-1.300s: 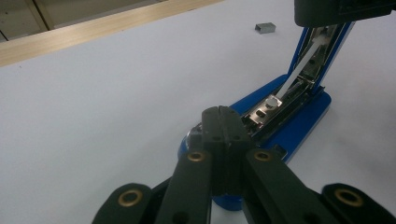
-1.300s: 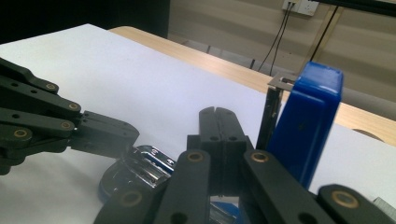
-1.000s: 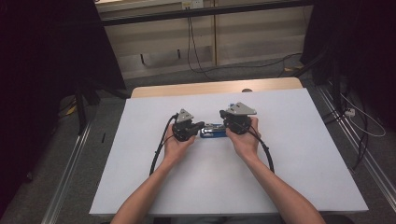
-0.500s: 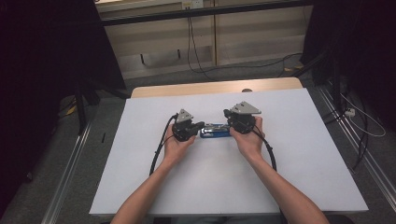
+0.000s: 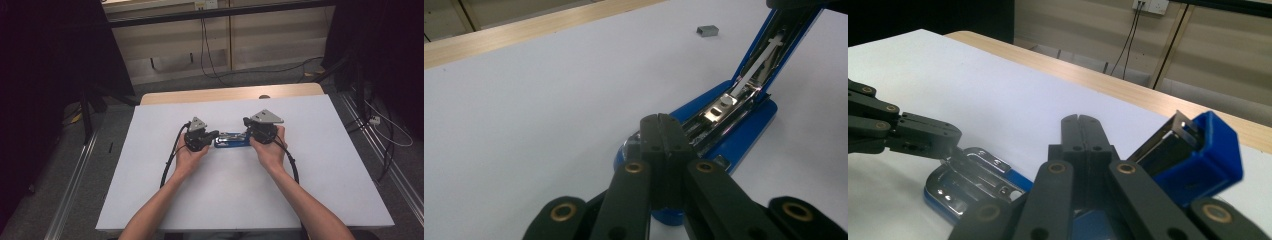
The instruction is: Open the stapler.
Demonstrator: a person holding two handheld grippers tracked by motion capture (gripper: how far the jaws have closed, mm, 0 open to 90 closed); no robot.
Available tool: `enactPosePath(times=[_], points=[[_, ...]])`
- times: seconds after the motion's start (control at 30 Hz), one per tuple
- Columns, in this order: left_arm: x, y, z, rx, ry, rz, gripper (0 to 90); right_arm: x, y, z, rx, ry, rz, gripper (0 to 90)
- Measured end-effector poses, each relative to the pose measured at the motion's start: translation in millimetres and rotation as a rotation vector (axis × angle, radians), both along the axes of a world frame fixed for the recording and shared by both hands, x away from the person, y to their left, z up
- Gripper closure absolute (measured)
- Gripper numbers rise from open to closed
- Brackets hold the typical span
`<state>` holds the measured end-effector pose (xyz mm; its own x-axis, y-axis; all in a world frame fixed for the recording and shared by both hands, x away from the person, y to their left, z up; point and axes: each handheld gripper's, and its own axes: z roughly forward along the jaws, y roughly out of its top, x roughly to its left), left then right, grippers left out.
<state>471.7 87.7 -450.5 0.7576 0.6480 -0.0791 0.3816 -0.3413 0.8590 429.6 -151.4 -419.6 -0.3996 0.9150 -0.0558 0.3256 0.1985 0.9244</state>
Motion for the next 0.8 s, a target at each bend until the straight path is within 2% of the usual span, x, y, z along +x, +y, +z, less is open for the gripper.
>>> enactPosePath(times=[0.43,0.8], points=[[-0.3,0.0,-0.1,0.001,-0.003,-0.003,90.0,-2.4,-10.9,-3.0,-0.010,0.014,0.014,90.0],[-0.6,0.0,-0.3,-0.002,-0.001,0.001,90.0,-4.5,-22.4,-6.9,-0.009,0.032,-0.008,90.0]])
